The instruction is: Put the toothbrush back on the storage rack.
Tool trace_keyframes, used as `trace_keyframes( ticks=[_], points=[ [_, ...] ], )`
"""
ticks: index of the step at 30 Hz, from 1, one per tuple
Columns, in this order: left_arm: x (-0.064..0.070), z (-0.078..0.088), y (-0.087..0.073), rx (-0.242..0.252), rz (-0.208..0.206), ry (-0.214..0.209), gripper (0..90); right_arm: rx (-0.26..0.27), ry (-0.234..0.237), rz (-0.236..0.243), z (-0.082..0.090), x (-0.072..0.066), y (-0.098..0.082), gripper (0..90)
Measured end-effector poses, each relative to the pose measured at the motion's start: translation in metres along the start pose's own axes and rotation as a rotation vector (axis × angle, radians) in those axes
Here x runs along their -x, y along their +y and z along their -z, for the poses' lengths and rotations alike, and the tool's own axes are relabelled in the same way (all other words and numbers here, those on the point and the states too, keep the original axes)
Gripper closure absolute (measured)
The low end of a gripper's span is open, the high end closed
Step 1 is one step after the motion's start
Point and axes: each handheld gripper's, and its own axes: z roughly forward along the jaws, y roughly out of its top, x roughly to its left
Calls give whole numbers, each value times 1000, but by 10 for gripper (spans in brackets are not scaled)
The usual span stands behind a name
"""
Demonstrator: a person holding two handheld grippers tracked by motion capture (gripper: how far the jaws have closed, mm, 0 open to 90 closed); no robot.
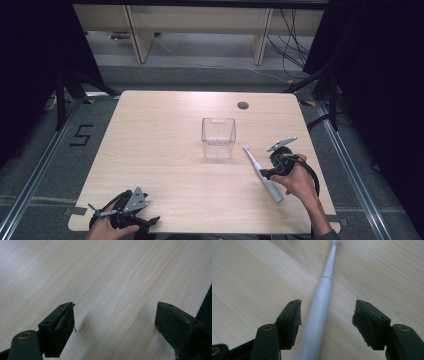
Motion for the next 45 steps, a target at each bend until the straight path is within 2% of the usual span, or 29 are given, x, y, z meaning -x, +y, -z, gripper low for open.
trace_keyframes(
  ticks=[3,4,5,6,8,9,12,13,14,15,18,20,22,23,24,25,30,32,33,34,36,38,39,40,45],
  points=[
    [0,0,0,-1,2,-1,157,-7,-15,20,-3,0,2,393],
    [0,0,0,-1,2,1,157,-30,0,25,-5,-1,3,407],
    [0,0,0,-1,0,2,157,-34,-4,23,-6,-2,4,415],
    [1,-1,0,1,17,1,157,-46,2,20,-8,-3,4,417],
    [1,-1,0,1,17,1,157,-51,6,32,-9,-3,5,422],
    [1,-1,0,-1,11,-1,157,-74,10,34,-12,-4,6,434],
    [0,0,0,-1,2,1,156,-94,7,41,-14,-5,7,438],
    [1,-1,0,0,17,-2,156,-95,5,78,-17,-3,8,446],
    [0,0,0,0,2,4,156,-126,8,30,-17,-6,8,453],
    [0,0,0,-1,4,2,156,-121,3,67,-18,-3,9,456],
    [0,0,-1,-1,5,2,157,-151,-1,42,-19,-4,10,468],
    [0,0,0,2,3,1,156,-150,-2,69,-21,-3,11,492],
    [0,0,0,1,2,1,156,-203,9,32,-21,-8,12,498],
    [0,0,0,1,2,1,156,-203,-11,71,-23,-5,13,506],
    [0,0,0,1,2,1,155,-206,-5,58,-23,-6,13,516],
    [0,0,0,1,3,0,156,-177,-1,91,-25,-6,13,521],
    [0,0,0,2,2,0,155,-213,-10,101,-30,-7,15,554],
    [1,-1,0,3,18,-4,154,-214,-9,109,-31,-7,16,557],
    [0,0,0,2,2,-4,154,-230,-6,109,-31,-7,17,566],
    [0,0,0,2,2,-4,154,-239,-12,121,-32,-7,18,575],
    [0,0,0,1,1,-5,154,-245,-12,113,-33,-8,18,583],
    [0,0,0,3,0,-2,154,-273,-3,121,-34,-6,21,593],
    [0,0,0,4,0,-2,154,-281,-4,110,-34,-6,21,600],
    [0,-1,0,5,-2,-1,154,-289,1,122,-35,-5,22,610],
    [0,-1,0,3,1,-3,154,-331,8,120,-36,-3,26,646]
  ],
)
